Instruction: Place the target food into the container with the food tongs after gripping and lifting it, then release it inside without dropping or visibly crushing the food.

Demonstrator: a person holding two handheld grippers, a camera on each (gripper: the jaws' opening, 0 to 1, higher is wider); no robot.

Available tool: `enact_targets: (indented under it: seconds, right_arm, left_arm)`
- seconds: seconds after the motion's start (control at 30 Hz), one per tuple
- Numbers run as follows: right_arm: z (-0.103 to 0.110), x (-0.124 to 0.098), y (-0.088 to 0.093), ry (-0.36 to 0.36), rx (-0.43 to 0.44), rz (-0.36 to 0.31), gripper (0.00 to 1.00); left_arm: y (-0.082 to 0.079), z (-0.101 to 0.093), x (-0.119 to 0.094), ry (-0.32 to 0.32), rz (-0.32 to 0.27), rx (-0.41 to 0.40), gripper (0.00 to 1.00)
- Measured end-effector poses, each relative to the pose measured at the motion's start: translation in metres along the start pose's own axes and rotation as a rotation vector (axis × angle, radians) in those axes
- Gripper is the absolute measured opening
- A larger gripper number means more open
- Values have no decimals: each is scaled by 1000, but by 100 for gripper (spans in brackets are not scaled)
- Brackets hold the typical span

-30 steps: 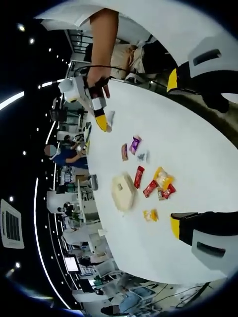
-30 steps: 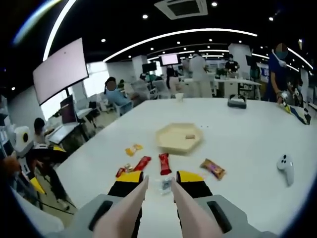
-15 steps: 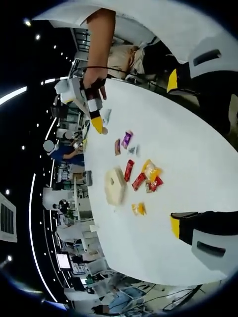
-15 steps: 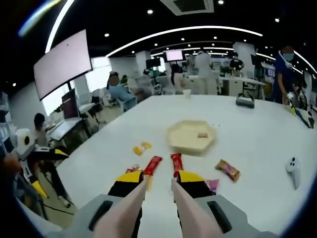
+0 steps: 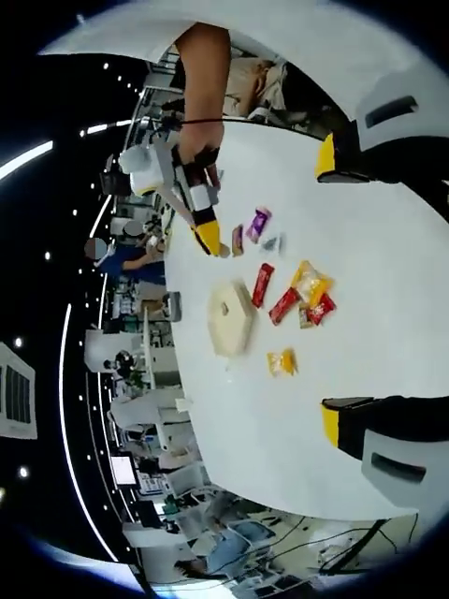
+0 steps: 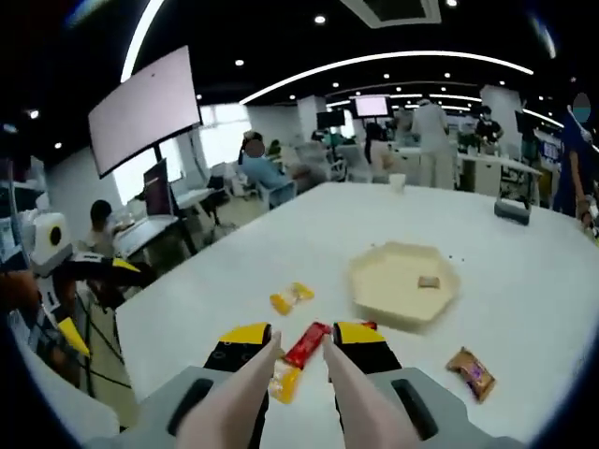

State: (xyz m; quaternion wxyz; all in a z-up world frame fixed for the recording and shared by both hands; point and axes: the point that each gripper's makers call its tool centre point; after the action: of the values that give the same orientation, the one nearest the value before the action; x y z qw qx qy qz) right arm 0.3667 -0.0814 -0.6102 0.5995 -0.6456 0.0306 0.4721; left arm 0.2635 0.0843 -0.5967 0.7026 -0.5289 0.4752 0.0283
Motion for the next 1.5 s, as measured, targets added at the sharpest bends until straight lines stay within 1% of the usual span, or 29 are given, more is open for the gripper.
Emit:
enact_targets:
  seconds: [0.03,0.07,0.1,0.13,0.17,0.2,0.3,0.33,0.4,0.47,0.6,0.63,0.67,0.77,0.83,0.87,0.9,0.93,1.0,1.07,1.13,1.17,1.23,1.27,1.3,1.37,1.4,1.43,1.5]
  right_arm:
    - [1,4,-1,7,-32,6,25]
    - [6,10,0,-17,-69,27,25]
    - [9,14,-1,-39,-71,33,25]
    - [10,14,-5,-40,-62,16,25]
    - [13,16,-8,-64,-57,8,25]
    - [15,20,-7,-78,-68,17,25]
    - [18,26,-10,-92,-101,23,25]
    - [18,28,-11,-90,-108,23,25]
    - [19,30,-12,-97,-125,23,25]
    - [19,35,-14,-107,-135,25,25]
    - [21,49,-15,-127,-150,46,25]
    - [23,53,-14,-136,-142,57,25]
    - [25,57,-13,-138,-147,61,25]
    - [33,72,-6,-147,-175,95,25]
    - [36,76,-3,-136,-177,120,25]
    - [40,76,-4,-149,-172,117,25]
    - [44,79,-3,-159,-174,114,25]
    - [46,82,-1,-165,-189,130,25]
    - [50,88,1,-180,-210,133,25]
    - [49,100,7,-168,-245,174,25]
    - [52,105,7,-178,-244,180,25]
    - [54,109,7,-187,-247,182,25]
    - [54,115,10,-180,-288,200,25]
    - [53,121,14,-172,-300,217,25]
    - [52,125,16,-178,-277,239,25]
    - [54,128,16,-183,-280,235,25]
    - [55,132,18,-184,-295,249,25]
    - [56,133,19,-186,-301,256,25]
    - [56,135,22,-182,-314,265,25]
  left_arm:
    - [-4,1,0,-10,-14,-26,96]
    - [-6,0,0,-4,-22,-39,96]
    - [-7,0,1,-1,-24,-61,96]
    - [-6,1,2,-5,-19,-66,96]
    - [-6,2,4,-10,-14,-68,96]
    - [-6,2,5,-11,-13,-68,96]
    - [-6,4,5,-23,-3,-67,96]
    - [-11,7,4,-34,-31,-57,96]
    - [-12,9,5,-36,-36,-60,96]
    - [-9,16,9,-43,-23,-69,96]
    - [-7,21,9,-47,-28,-86,96]
    - [-3,22,11,-45,-15,-95,97]
    - [-1,23,11,-44,-11,-97,97]
    - [1,24,10,-27,-24,-123,97]
    - [2,24,11,-21,-16,-129,98]
    - [2,22,10,-14,-9,-124,98]
    - [1,22,9,-12,-17,-121,99]
    - [0,23,12,-11,-37,-123,99]
    - [4,23,17,-10,-25,-139,98]
    - [3,18,17,0,-41,-152,98]
    - [3,13,17,12,-49,-151,98]
    - [4,12,17,18,-47,-149,98]
    - [10,12,20,32,-40,-145,98]
    - [13,12,21,38,-26,-153,98]
    - [17,11,20,45,-3,-160,98]
    - [15,12,16,38,-28,-143,98]
    - [18,16,14,24,-21,-146,98]
    - [20,18,13,19,-16,-158,98]
    - [21,19,9,15,-30,-177,98]
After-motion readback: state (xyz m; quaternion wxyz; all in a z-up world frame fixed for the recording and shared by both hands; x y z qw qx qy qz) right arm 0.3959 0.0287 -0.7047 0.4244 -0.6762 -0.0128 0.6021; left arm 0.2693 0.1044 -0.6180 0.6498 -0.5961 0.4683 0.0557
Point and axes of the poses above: the point that each gripper's makers call its tool centre point, and the gripper's own axes: x roughly forward along the fingers, z roughly to its left, y roughly out of its underside, and after that the axes turned 15 degrees about z, right-handed
